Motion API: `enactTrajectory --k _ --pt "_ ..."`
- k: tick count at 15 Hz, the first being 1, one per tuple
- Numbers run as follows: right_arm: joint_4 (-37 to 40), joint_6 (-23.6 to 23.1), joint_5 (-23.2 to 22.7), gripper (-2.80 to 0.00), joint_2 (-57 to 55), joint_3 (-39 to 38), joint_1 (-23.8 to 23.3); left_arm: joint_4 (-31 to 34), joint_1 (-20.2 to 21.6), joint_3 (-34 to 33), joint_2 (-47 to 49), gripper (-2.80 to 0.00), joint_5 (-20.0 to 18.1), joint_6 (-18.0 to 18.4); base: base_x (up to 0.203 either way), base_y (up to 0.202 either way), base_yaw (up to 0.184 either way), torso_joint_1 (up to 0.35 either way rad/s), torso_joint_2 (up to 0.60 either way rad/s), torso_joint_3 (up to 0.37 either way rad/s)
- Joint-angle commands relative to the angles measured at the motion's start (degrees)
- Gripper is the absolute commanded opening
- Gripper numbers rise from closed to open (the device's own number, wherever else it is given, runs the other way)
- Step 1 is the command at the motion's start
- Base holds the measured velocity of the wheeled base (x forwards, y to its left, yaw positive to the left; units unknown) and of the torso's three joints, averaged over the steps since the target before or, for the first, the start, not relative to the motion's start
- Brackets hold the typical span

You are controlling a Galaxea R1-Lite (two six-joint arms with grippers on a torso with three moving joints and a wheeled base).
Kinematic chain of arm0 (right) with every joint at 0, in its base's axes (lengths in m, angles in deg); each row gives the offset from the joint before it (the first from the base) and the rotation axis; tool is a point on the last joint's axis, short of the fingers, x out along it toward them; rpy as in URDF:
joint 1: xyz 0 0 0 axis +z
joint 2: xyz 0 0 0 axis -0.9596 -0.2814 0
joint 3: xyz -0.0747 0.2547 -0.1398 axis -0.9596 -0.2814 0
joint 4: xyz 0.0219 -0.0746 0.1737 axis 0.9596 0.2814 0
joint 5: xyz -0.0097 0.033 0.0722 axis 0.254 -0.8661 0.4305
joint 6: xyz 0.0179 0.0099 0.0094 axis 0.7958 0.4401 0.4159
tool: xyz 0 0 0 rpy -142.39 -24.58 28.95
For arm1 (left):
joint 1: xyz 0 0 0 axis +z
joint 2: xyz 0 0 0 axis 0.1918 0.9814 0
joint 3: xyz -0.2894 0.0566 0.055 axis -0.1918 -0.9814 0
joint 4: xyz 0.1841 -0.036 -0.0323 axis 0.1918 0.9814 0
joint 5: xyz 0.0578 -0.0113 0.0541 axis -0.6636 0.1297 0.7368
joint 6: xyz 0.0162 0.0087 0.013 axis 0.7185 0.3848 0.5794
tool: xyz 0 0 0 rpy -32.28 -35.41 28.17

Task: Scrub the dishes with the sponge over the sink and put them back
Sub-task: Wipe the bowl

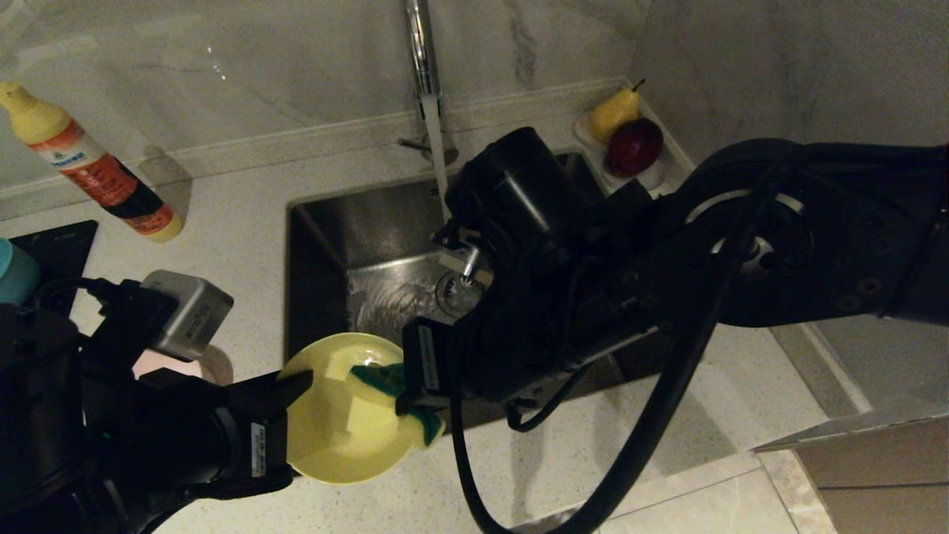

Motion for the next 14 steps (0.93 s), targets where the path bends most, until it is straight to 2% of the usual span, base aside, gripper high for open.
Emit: enactTrajectory --k 1,11,14 --pt "0.23 0.24 -0.04 -2.8 0.71 -0.1 -1.04 -0.08 -0.01 0.08 -0.11 -2.8 0.09 -0.03 0.0 0.0 0.0 0.0 0.0 0.0" --pt "-3.02 -0.2 -0.51 -2.8 4.21 0.23 -1.83 -0.08 -0.01 -1.06 0.51 -2.8 -0.17 -0.56 0.0 0.0 0.0 0.0 0.0 0.0" --pt "-2.16 -0.12 -2.36 -2.8 7.47 0.02 -1.81 -0.16 0.08 -0.32 1.72 -2.8 -0.34 -1.47 0.0 0.0 0.0 0.0 0.0 0.0"
